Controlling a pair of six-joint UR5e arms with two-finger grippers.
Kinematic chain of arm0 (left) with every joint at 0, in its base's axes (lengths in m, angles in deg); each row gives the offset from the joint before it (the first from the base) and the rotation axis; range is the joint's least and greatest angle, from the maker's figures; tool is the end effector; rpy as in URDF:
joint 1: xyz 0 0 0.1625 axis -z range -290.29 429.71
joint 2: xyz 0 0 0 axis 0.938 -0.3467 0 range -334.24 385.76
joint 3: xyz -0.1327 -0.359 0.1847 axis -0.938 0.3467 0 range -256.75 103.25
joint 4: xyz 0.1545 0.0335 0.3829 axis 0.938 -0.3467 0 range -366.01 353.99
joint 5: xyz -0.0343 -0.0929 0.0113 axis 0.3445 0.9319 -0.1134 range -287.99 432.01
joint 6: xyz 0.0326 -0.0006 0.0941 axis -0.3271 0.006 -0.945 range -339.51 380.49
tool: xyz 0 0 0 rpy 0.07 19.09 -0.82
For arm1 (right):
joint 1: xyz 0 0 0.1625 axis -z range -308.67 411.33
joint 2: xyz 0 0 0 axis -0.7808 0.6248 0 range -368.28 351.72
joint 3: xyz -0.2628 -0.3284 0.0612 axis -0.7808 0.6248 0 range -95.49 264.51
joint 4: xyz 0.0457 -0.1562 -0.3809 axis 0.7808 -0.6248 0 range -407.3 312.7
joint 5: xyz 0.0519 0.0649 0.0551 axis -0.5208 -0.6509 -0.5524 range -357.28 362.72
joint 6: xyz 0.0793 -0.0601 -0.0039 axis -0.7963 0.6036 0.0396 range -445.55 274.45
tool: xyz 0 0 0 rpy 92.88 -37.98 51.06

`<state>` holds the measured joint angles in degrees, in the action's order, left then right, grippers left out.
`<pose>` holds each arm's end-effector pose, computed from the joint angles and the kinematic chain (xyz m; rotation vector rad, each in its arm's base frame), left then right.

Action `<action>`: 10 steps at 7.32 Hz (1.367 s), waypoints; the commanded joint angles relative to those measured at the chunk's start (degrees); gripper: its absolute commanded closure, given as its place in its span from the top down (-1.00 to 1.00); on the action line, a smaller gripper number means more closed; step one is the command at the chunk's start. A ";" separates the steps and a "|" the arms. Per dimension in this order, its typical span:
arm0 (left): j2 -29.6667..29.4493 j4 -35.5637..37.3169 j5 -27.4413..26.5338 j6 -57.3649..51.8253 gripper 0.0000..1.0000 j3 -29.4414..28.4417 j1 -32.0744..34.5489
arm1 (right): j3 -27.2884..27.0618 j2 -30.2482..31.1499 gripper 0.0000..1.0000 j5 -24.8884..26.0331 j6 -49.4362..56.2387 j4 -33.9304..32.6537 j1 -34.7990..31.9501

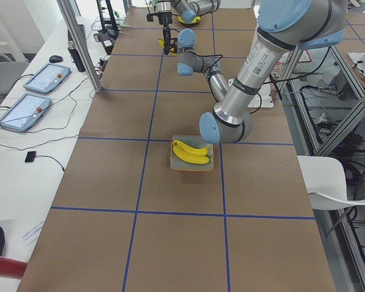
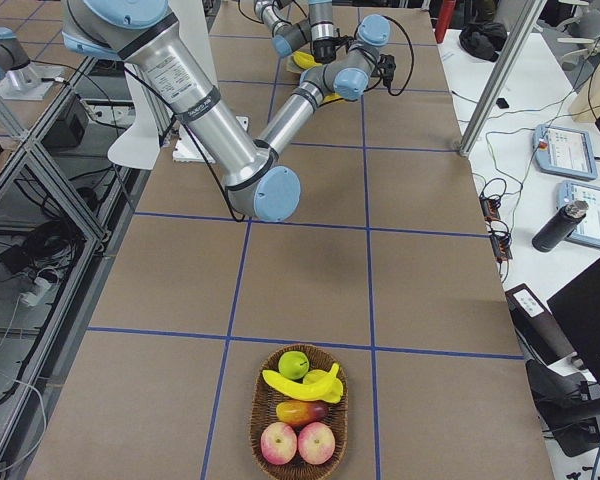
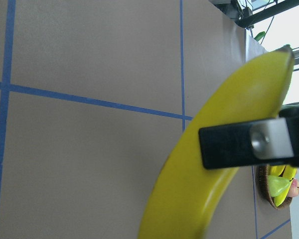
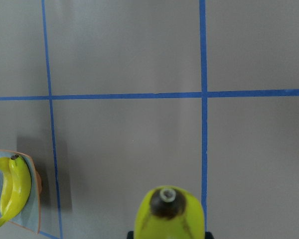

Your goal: Transfer all bananas from basket to plate

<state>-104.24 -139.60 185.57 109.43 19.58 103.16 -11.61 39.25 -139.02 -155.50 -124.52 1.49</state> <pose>0.4786 -0.4282 0.1048 0.1494 1.5638 -0.1213 -0.3760 -0.5310 0.1239 -0.0955 -1.2661 -0.0348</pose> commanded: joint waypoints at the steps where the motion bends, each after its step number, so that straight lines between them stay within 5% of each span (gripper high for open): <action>1: 0.01 0.00 -0.01 0.17 0.16 -0.10 -0.32 | -0.03 -0.07 -1.00 0.06 0.08 0.05 0.00; 2: 0.01 0.00 0.08 0.17 -0.03 0.25 -0.32 | 0.05 -0.07 -1.00 0.15 0.08 0.05 0.09; 5: 0.01 0.00 0.08 0.17 -0.03 0.34 -0.32 | -0.03 -0.07 -1.00 0.15 0.08 0.05 0.36; 6: 0.01 0.09 -0.01 0.35 -0.35 0.34 -0.32 | -0.12 -0.07 -1.00 0.15 -0.27 0.13 0.36; 7: 0.01 0.00 0.08 4.01 -0.99 0.43 -0.32 | -0.04 0.02 0.36 0.15 -0.80 1.61 0.36; 8: -0.08 0.00 0.08 6.65 -1.00 0.43 -0.32 | -0.21 0.02 0.99 0.15 -2.98 2.06 0.36; 10: 0.01 0.17 0.08 6.68 -1.00 0.43 -0.23 | -0.56 0.19 1.00 0.06 -4.49 2.07 0.27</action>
<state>-104.32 -139.48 185.65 115.65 20.01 102.86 -11.96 39.35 -138.89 -159.08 -122.56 1.82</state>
